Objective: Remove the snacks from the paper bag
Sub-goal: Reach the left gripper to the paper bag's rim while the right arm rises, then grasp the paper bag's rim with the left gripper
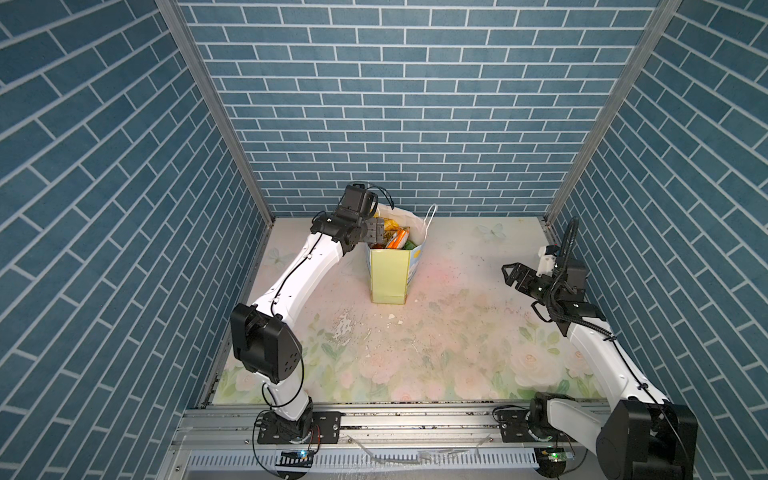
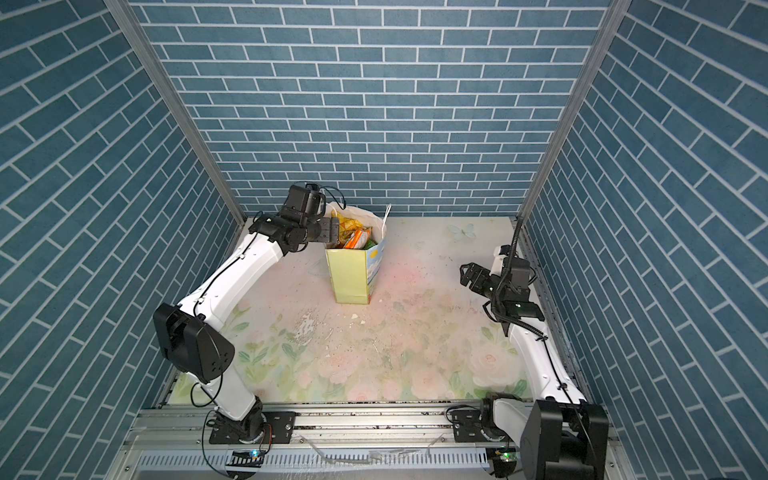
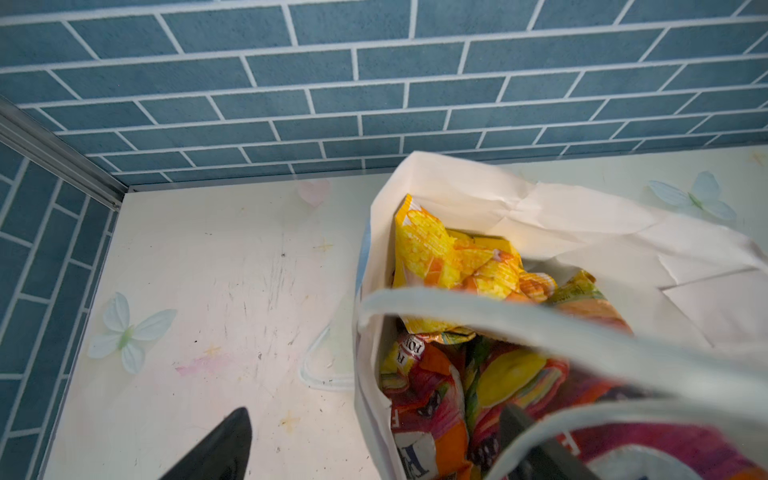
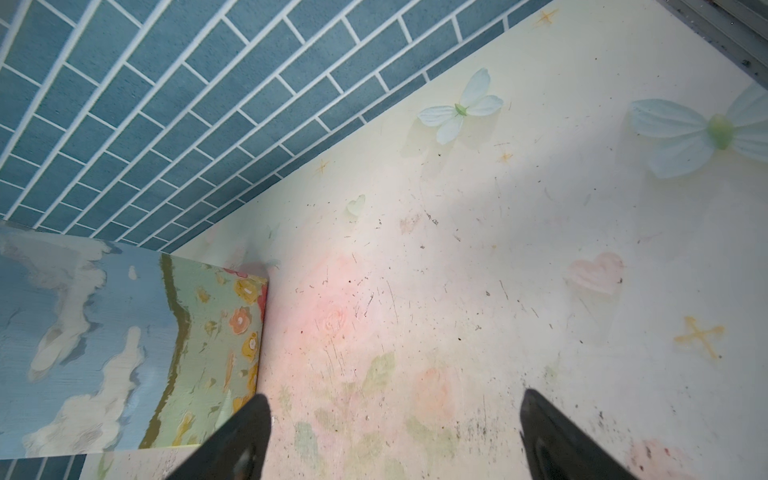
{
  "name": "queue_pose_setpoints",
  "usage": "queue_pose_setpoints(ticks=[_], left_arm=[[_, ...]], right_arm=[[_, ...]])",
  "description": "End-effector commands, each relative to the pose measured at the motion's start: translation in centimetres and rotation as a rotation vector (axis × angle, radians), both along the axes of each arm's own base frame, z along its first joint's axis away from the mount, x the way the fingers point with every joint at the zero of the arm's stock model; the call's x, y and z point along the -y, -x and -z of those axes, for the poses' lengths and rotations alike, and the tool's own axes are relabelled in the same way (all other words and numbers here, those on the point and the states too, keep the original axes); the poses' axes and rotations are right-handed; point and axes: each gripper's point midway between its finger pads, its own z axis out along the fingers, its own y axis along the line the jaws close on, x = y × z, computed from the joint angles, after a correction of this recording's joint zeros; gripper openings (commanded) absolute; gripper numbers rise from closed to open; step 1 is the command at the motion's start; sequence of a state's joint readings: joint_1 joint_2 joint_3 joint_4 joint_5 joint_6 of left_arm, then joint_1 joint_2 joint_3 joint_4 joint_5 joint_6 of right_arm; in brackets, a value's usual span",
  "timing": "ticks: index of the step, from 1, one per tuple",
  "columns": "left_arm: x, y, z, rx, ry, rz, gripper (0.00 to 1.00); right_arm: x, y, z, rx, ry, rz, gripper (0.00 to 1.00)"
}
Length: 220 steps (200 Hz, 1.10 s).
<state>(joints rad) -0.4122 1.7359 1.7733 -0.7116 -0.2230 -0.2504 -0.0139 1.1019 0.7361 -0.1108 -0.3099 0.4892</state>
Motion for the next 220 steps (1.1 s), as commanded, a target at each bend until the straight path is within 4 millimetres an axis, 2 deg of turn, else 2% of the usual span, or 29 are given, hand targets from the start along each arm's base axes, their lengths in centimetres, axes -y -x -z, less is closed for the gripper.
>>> queue_pose_setpoints(ticks=[1,46,95,107,156,220], left_arm=[[-1.3,-0.8,-0.3,-0.003,-0.027,-0.032,0.89],[-1.6,-1.8,0.8,-0.059,0.030,-0.033,0.64],[-1.4,-2.1,2.4,-0.109,0.093,-0.015,0.56],[-1.3,-2.2,2.8,-0.121,0.115,-0.008,0.49],[-0.9,-2.9,3.7,-0.159,0.218,0.017,0.42],[-0.6,-3.7,3.8,-0.165,0.218,0.026,0.44]], right_arm=[[0.5,0.1,-0.1,-0.008,0.045,0.005,0.93],[0.8,0.5,0.2,-0.023,0.065,0.016,0.93],[1.0,0.7,0.4,-0.030,0.075,0.026,0.93],[1.1,0.7,0.5,-0.033,0.073,0.030,0.93],[1.2,0.6,0.9,-0.050,0.072,0.037,0.93],[1.3,0.7,1.5,-0.066,0.065,0.050,0.93]])
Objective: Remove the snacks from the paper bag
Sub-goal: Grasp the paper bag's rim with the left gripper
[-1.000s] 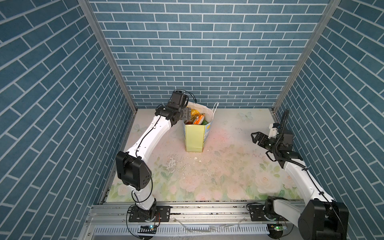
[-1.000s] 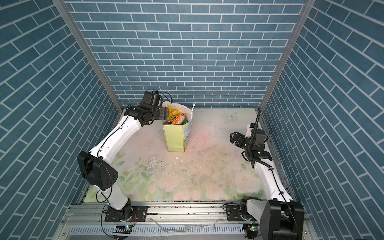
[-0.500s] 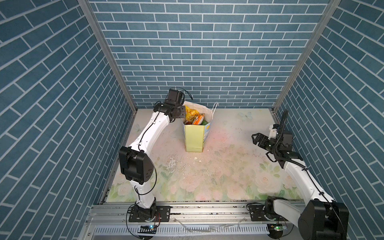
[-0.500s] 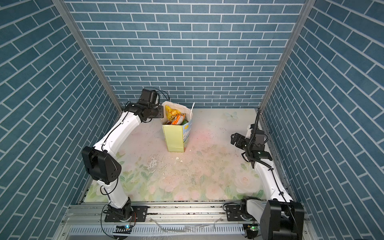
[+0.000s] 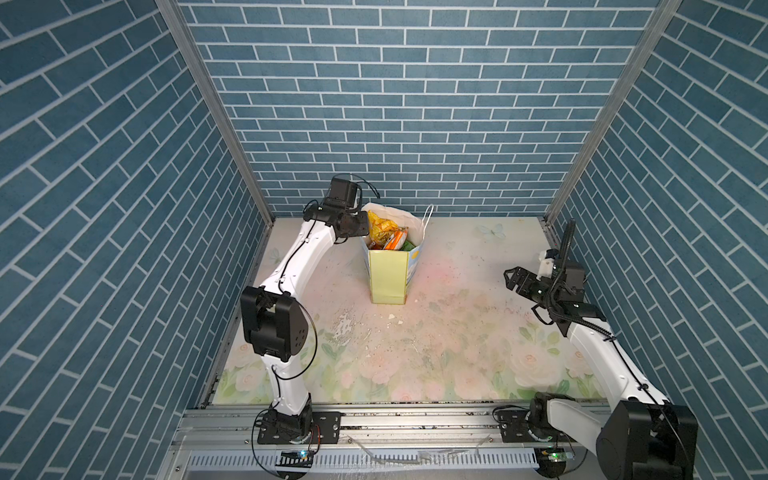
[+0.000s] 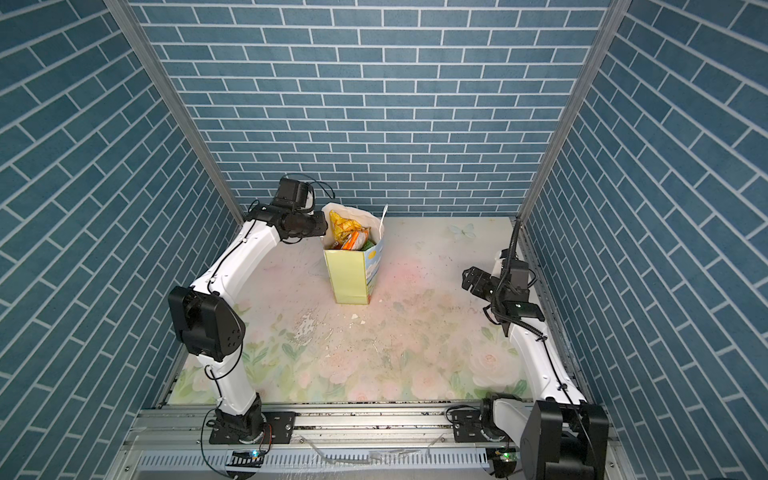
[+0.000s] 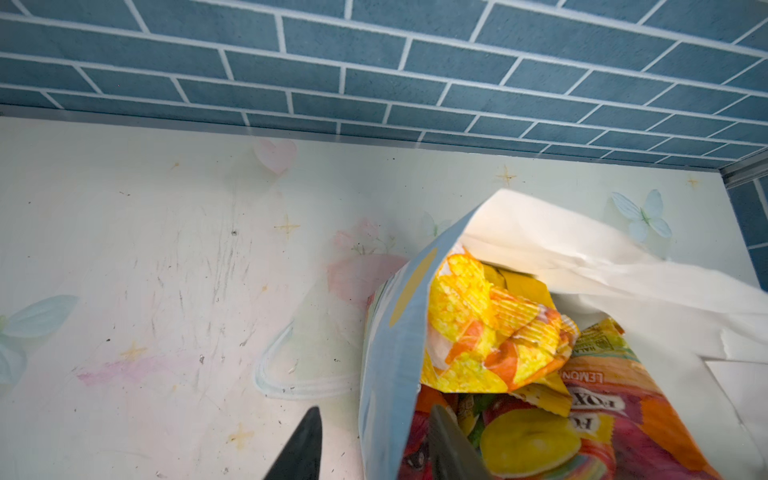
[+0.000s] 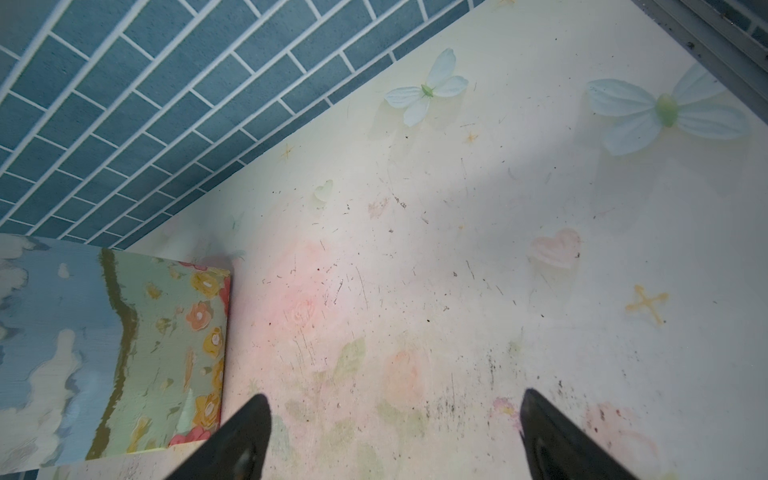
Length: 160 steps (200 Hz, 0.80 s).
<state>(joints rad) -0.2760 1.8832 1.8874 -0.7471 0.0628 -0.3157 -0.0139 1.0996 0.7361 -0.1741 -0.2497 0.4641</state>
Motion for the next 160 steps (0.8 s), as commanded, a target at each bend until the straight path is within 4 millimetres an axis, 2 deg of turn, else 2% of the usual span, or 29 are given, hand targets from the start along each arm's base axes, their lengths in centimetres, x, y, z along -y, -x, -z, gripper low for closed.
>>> queue_pose_setpoints(ticks=[1,27,70,128,160], left_arm=[[0.2,-0.3,0.4,-0.024,0.005,0.010,0.44],[0.3,-0.6,0.6,-0.038,0.000,0.015,0.39],[0.1,-0.7,0.9,-0.060,-0.033,0.018,0.03],[-0.2,-0.8,0.2,-0.060,-0.073,0.036,0.00],[-0.7,-1.5,-1.2,-0.046,-0.108,0.043,0.00]], right_arm=[[0.3,0.1,0.1,-0.011,0.012,0.015,0.93],[0.5,0.1,0.6,-0.023,0.012,0.024,0.93],[0.6,0.3,0.6,-0.023,0.016,0.029,0.92],[0.2,0.5,0.2,-0.011,-0.012,0.024,0.92],[0.1,0.7,0.5,-0.003,-0.031,0.027,0.92]])
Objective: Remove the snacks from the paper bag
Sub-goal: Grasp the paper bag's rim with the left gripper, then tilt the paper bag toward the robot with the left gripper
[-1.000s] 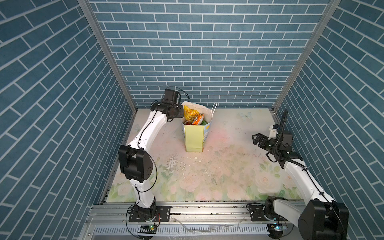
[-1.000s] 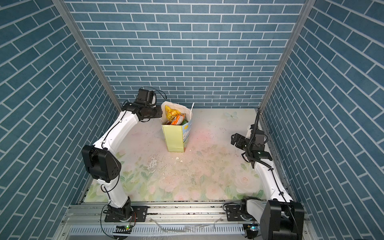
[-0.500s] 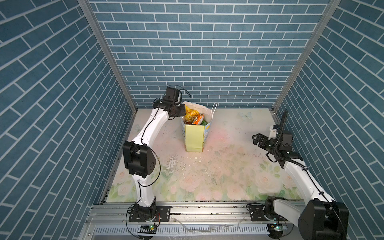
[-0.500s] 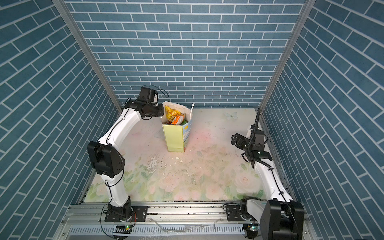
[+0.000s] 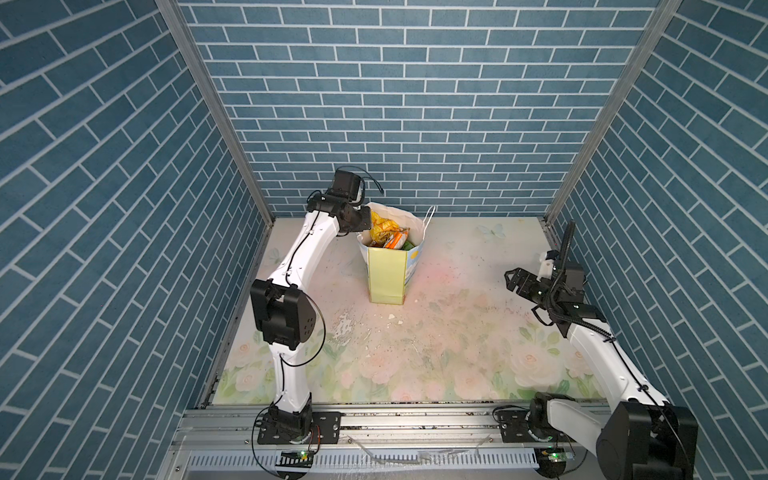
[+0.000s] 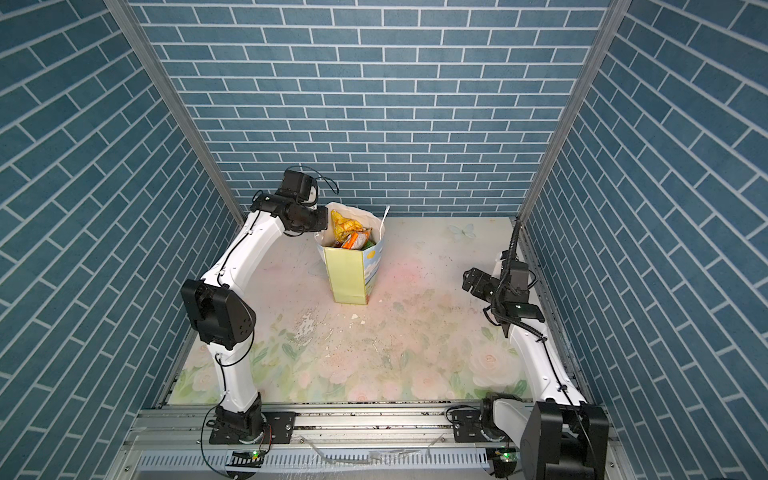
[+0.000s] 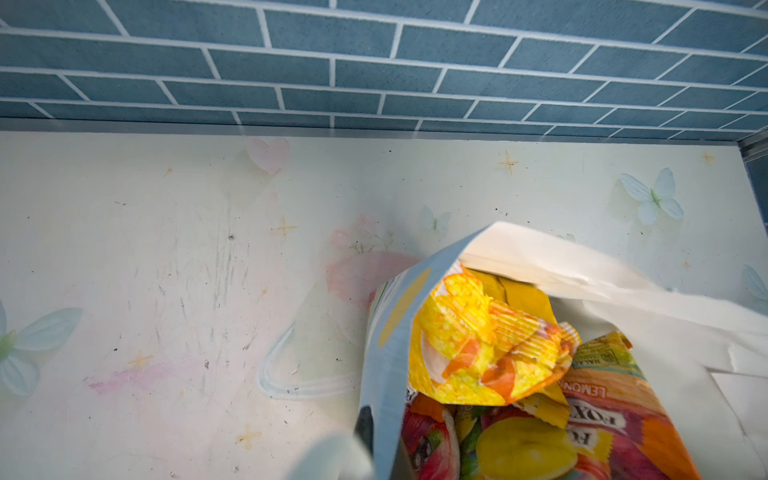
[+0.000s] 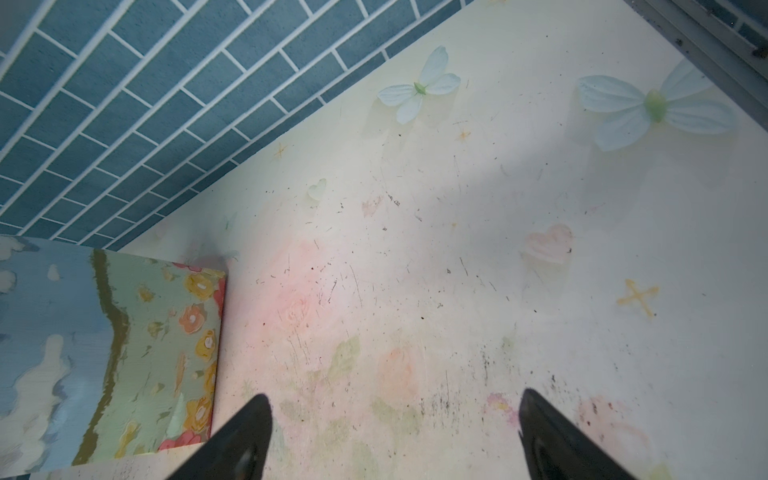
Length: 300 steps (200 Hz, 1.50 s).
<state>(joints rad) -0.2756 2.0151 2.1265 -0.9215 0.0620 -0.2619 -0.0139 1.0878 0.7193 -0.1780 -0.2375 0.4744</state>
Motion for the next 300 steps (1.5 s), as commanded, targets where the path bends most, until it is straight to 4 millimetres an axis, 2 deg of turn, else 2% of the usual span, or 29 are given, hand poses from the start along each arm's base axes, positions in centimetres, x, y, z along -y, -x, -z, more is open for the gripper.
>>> queue_pose_setpoints(ticks=[1,45,86,119,148,188,230,271,300], left_arm=[[-1.0,-0.4,-1.1,0.010,-0.055,0.005,0.00],[-1.9,-2.2,-3.1,0.060,-0.063,0.022,0.00],[-3.2,-3.8,-6.0,0.179,-0.173,0.033,0.00],[-5.3,-4.1,-8.5,0.255,-0.279,-0.018,0.00],[-6.2,-3.9,-10.3,0.302,-0.317,-0.043,0.00],[-8.0,-4.1,-11.0,0.321,-0.332,-0.085,0.00],[-12.5,-5.1,-13.0,0.384,-0.370,-0.216,0.00],[-15.6,-5.8,-14.8,0.443,-0.331,-0.277,0.00],[-16.4,-6.3,-14.2,0.436,-0.380,-0.288,0.00]], right_arm=[[-0.1,0.4,0.0,0.009,-0.030,0.012,0.92],[-0.2,0.5,0.7,-0.004,-0.036,0.014,0.92],[-0.4,0.6,1.0,-0.005,-0.050,0.007,0.92],[-0.7,0.5,1.1,-0.009,-0.079,0.001,0.92],[-1.2,0.2,1.0,-0.004,-0.112,-0.008,0.92],[-1.8,-0.3,0.8,-0.002,-0.162,-0.022,0.91],[-2.7,-0.7,0.7,0.003,-0.223,-0.047,0.90],[-3.0,-1.1,0.8,0.000,-0.254,-0.043,0.90],[-3.2,-1.6,1.4,-0.016,-0.278,-0.043,0.89]])
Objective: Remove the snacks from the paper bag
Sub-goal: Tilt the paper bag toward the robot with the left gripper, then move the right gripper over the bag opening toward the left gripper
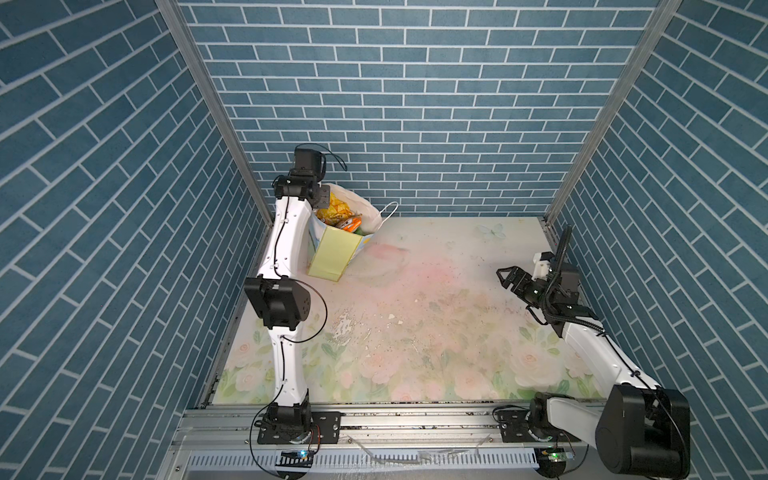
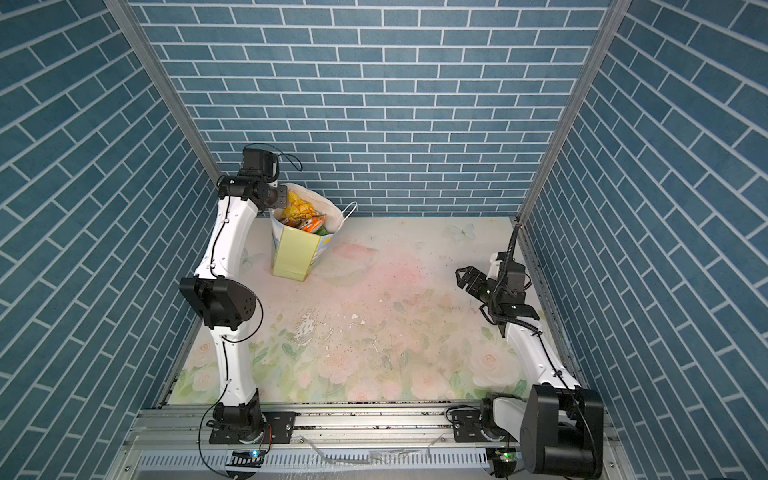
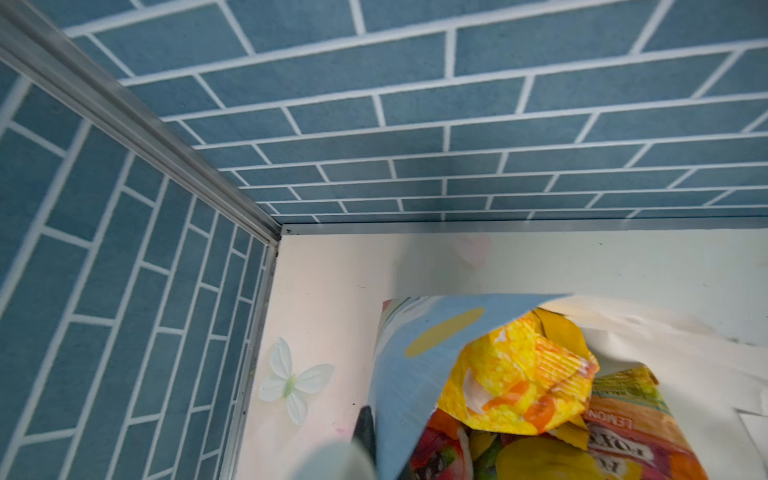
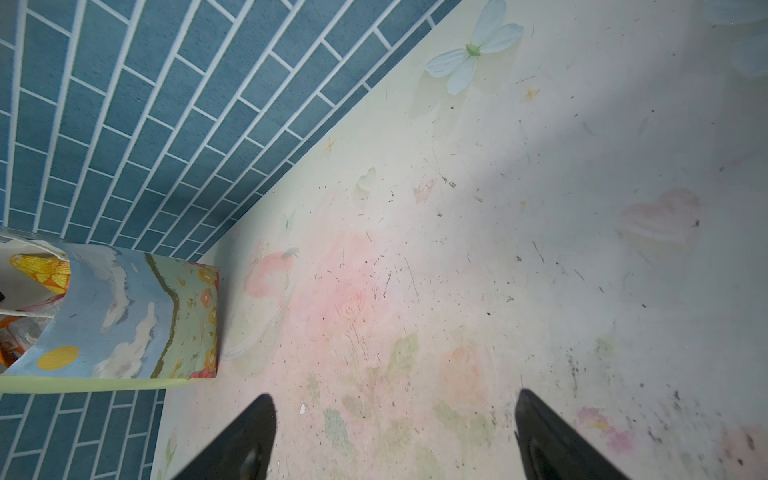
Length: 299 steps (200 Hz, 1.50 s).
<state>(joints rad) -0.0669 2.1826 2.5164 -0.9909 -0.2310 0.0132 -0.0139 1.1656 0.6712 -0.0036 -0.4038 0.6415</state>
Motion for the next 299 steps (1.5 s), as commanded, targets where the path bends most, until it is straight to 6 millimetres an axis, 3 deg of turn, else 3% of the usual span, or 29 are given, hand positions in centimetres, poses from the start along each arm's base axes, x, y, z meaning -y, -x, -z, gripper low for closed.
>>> queue_pose_setpoints(ticks=[1,34,63,97,116,139,168,212,258,299], left_arm=[[-0.9,-0.5,-8.3,0.259,-0.029,-0.036,0.00],[1.1,-1.4,-4.9,0.201,0.038,0.021,0.00],[4.3,-1.6,-2.3,0.155,0.042,0.083,0.00],[8.5,-0.7,0.0,0.100,0.026,0.161,0.00],[10.4,0.4,1.2,0.073,0.101,0.190,0.00],[11.8,2.3,1.5,0.069,0.212,0.207,0.00],[13.0,4.9,0.3,0.107,0.277,0.241,0.00],[13.9,8.2,-1.3,0.121,0.333,0.288,0.00],[14.4,10.2,-1.4,0.132,0.346,0.304,0.00],[14.9,10.9,-1.3,0.145,0.354,0.302,0.00]], right_arm=[[-0.5,-0.3,0.7,-0.017,-0.054,-0.001,0.89],[-1.1,-0.8,1.2,-0.030,-0.093,-0.019,0.87],[-1.3,-0.5,1.4,-0.033,-0.096,-0.026,0.87],[-1.6,0.1,0.4,-0.011,-0.073,-0.032,0.86],[-2.5,0.5,-0.7,0.015,-0.055,-0.043,0.85],[-4.7,0.9,-2.1,0.049,-0.024,-0.084,0.84],[-8.2,1.0,-3.7,0.089,-0.013,-0.157,0.82],[-15.2,1.3,-5.9,0.151,-0.024,-0.315,0.80],[-21.2,2.1,-8.4,0.239,0.030,-0.466,0.74],[-24.9,3.5,-9.4,0.283,0.109,-0.580,0.70]])
